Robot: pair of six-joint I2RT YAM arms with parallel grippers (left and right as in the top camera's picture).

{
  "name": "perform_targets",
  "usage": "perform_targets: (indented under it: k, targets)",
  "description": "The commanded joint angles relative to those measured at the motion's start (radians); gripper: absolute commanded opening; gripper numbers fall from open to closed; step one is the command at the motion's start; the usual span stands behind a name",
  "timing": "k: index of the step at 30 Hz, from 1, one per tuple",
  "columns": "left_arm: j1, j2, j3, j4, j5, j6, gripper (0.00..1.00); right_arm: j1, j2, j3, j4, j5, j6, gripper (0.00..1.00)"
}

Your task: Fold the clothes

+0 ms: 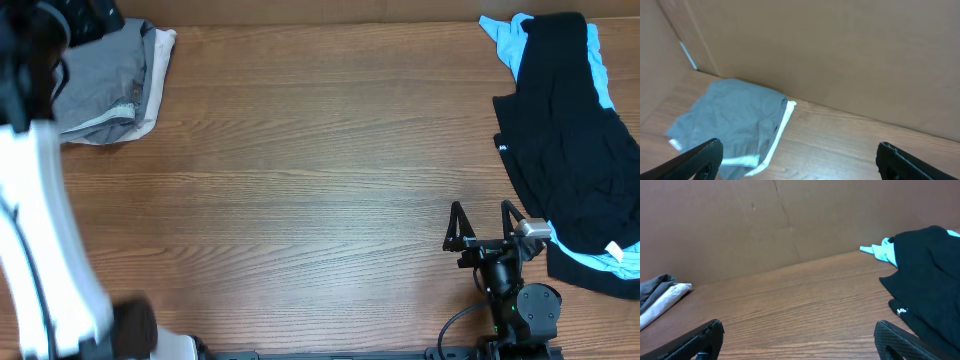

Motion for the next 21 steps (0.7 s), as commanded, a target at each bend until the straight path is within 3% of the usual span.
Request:
perform_targets:
  k: [1,7,13,17,21]
  targets:
    - [-0.006,-0.169,-0.124,-0.007,0.007,-0.017,1.0,-0.003,-0.012,-0.01,0.008,0.014,-0.004,1.0]
    - [-0.006,-0.385,-0.271,-0.04,-0.003,-0.015,1.0,-0.003,-0.012,-0.01,0.008,0.014,-0.004,1.0]
    - [-0.005,-0.512,-0.288,-0.168,-0.115,0.013,1.0,-0.003,-0.012,-0.01,0.008,0.014,-0.004,1.0]
    - [-0.005,-0.643,-0.47,-0.103,-0.106,-0.035,1.0,-0.003,-0.012,-0.01,0.007,0.014,-0.004,1.0]
    - [-0.005,-0.789,-0.797,0.161,-0.002,-0.066,1.0,-0.003,-0.012,-0.01,0.008,0.014,-0.004,1.0]
